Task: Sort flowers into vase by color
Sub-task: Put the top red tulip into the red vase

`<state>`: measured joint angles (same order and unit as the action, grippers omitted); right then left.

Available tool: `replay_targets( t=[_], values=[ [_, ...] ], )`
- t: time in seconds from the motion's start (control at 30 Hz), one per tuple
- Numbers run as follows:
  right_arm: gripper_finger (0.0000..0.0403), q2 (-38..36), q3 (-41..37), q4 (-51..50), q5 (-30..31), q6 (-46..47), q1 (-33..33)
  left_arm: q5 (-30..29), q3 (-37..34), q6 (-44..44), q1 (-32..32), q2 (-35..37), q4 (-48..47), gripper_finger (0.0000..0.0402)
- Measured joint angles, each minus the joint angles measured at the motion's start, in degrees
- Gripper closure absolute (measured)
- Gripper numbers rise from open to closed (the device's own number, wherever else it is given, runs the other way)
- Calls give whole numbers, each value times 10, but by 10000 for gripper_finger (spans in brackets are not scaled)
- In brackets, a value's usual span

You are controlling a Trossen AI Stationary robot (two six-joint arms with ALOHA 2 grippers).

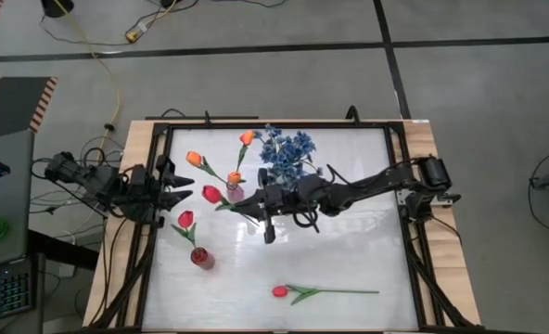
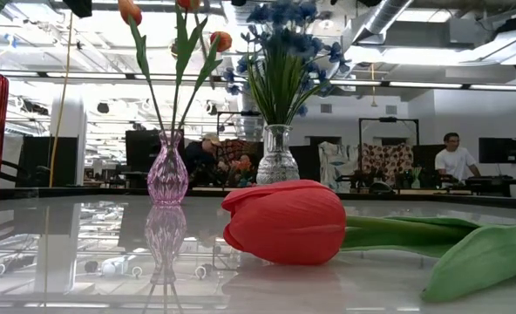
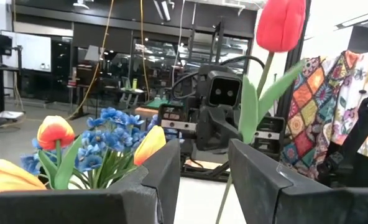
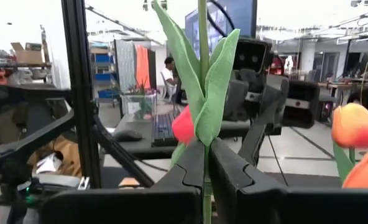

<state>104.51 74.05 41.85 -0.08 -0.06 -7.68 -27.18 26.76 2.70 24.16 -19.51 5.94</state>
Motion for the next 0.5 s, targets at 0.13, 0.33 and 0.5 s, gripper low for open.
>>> replay_targets(
  t=[0.13,0.33,0.5],
  values=[
    [365,0,10,-4,0,0,-1,0,0,0,0,0,-1,278],
    [365,0,39,-17,2,0,-2,16,0,-8,0,-7,31,278],
    [365,0,63,-45,3,0,0,53,0,-29,0,-37,105,278]
  ],
)
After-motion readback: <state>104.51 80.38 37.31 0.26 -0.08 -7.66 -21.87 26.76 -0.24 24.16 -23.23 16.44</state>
